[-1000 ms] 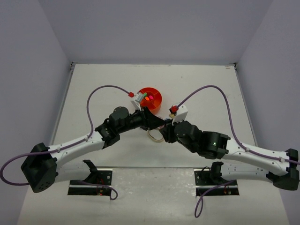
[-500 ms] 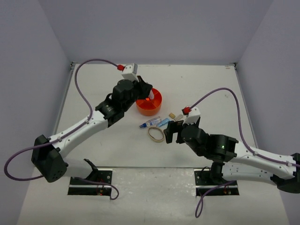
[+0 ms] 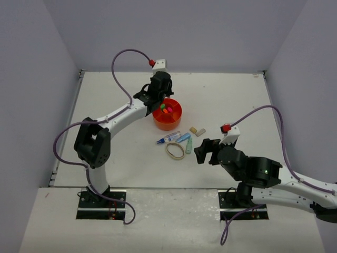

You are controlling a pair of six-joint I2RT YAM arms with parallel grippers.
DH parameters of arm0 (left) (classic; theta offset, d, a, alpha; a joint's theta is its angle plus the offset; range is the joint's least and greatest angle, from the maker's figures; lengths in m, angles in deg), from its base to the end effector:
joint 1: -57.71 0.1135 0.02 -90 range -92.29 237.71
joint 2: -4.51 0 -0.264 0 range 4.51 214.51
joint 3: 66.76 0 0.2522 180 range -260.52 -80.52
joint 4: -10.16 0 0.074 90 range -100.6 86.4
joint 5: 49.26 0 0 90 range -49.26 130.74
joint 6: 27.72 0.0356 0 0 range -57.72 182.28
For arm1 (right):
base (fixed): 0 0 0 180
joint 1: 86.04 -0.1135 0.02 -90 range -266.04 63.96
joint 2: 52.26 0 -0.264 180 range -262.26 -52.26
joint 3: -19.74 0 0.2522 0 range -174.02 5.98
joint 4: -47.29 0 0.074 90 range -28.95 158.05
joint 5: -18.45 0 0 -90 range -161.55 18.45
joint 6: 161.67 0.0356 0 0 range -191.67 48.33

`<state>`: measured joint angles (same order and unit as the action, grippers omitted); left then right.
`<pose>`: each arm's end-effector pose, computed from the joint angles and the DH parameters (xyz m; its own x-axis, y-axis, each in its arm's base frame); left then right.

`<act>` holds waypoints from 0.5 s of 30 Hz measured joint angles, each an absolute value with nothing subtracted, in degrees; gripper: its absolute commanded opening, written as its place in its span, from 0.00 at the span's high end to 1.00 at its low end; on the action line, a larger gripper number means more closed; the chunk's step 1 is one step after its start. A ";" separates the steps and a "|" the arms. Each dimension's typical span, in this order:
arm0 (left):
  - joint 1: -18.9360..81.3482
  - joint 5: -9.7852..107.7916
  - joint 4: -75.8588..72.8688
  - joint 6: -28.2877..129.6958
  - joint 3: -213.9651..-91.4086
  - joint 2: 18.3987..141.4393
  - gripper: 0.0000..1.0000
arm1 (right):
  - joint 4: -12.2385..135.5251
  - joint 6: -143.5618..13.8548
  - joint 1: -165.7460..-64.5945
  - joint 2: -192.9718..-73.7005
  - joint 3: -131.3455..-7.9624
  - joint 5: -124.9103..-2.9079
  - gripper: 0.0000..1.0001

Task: Sort the stationery into containers
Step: Place the stationery in the storage box.

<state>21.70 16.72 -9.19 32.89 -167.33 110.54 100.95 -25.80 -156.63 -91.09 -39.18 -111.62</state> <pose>0.3650 -0.2473 0.2985 -0.4126 -0.2543 -0.8747 0.0409 0.9541 -0.2966 0.0667 0.1202 0.3097 -0.5181 0.1825 -0.8356 -0.2465 0.9036 0.3502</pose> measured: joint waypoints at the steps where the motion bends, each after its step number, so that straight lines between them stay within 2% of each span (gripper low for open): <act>1: 21.70 16.26 -9.04 32.86 -168.07 111.50 1.00 | 100.97 -25.59 -156.65 -90.69 -38.94 -111.62 0.01; 15: 21.70 14.42 -4.96 31.32 -169.06 118.29 0.98 | 102.68 -25.10 -156.63 -89.20 -37.41 -111.56 0.01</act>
<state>21.70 14.42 -4.96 31.32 -169.06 118.29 102.68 -25.10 -156.63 -89.20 -37.41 -111.56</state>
